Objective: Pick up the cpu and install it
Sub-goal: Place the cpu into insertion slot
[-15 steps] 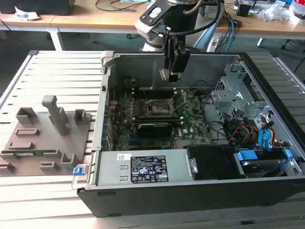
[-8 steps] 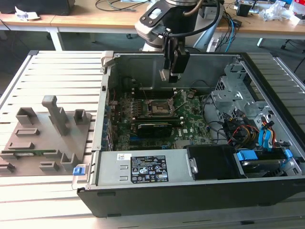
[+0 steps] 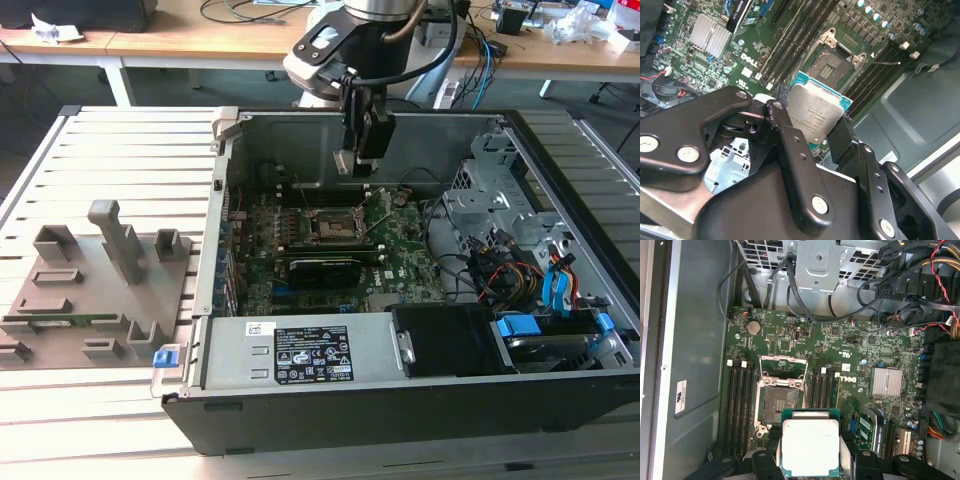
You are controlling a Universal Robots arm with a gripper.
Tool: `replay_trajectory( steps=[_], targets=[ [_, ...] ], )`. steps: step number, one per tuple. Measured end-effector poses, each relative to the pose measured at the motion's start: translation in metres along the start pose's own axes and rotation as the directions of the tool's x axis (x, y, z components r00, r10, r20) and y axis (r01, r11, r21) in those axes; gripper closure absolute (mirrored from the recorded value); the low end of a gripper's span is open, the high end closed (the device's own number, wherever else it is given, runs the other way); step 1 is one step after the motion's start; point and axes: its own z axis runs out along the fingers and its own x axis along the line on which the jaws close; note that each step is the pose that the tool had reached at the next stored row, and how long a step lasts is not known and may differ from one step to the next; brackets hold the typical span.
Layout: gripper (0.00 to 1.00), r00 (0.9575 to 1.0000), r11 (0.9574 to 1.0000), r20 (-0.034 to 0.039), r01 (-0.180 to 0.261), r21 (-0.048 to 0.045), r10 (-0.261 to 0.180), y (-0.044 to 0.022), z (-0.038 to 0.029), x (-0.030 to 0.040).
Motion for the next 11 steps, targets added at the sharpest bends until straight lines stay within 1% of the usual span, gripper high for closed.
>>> replay_trajectory(
  steps=[3, 8, 11],
  targets=[
    [0.45, 1.0, 1.0, 0.0, 0.0, 0.0, 0.0, 0.0, 0.0021, 0.0003],
    [0.45, 1.0, 1.0, -0.0001, 0.0, 0.0, 0.0, 0.0001, 0.0076, 0.0006],
    [0.45, 1.0, 1.0, -0.0001, 0.0, 0.0, 0.0, 0.0001, 0.0091, 0.0007]
  ],
)
